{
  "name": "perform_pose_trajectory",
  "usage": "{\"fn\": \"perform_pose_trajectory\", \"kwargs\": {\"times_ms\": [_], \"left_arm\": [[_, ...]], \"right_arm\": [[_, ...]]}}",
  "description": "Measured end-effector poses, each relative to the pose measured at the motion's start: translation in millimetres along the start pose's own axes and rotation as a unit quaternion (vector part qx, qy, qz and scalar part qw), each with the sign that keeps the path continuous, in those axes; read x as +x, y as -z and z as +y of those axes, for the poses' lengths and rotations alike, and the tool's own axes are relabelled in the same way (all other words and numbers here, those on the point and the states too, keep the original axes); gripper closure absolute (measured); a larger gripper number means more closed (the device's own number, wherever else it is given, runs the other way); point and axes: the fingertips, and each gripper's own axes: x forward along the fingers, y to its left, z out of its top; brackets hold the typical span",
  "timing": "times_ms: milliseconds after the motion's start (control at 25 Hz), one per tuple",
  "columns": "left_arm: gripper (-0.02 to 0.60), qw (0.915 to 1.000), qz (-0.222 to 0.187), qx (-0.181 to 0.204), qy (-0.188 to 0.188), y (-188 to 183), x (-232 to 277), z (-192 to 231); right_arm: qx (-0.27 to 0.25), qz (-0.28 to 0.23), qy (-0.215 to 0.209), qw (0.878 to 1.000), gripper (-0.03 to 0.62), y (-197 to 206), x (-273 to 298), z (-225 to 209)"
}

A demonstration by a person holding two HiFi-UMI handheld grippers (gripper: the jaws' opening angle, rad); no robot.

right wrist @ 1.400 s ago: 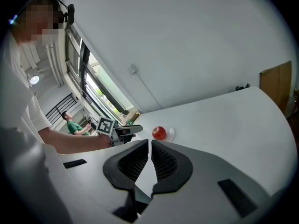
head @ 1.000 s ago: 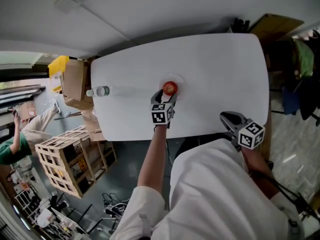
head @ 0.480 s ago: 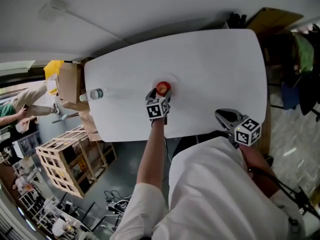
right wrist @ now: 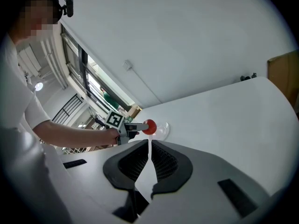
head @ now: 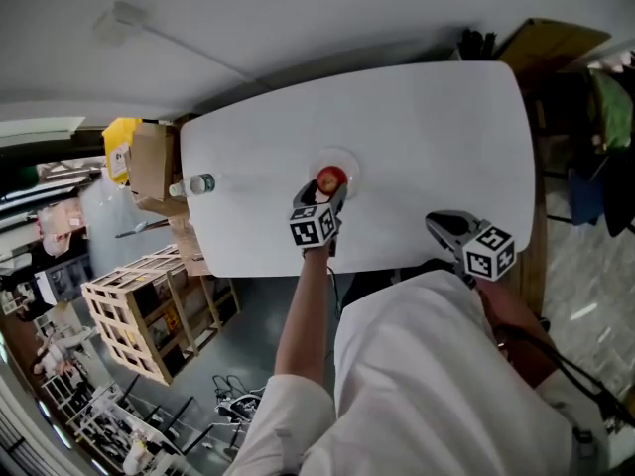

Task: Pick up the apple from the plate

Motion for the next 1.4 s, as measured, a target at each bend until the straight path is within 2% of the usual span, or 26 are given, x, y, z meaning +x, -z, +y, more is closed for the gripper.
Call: {"fn": "perform_pose_trajectory", "kwargs": {"times_ms": [240,440,720,1160,1400], "left_arm": [[0.253,0.9986,-0.026,0.022,0.04,-3,-44,-18],[0.253,0.9947,-0.049,0.035,0.083,2,-86,-22],[0.253,0.9878,-0.086,0.034,0.125,13,-153,-17],[0.255,0.9789,-0.13,0.03,0.154,42,-242,11],[0.255,0.9759,-0.135,0.034,0.168,62,-263,21]], "right_arm": [[0.008,-0.016,0.012,1.0,0.549,-2,3,12],[0.007,-0.038,0.029,0.999,0.549,7,11,40],[0.007,-0.069,0.061,0.996,0.549,33,10,82],[0.002,-0.119,0.088,0.989,0.549,68,14,153],[0.006,-0.146,0.101,0.984,0.549,93,5,176]]}}
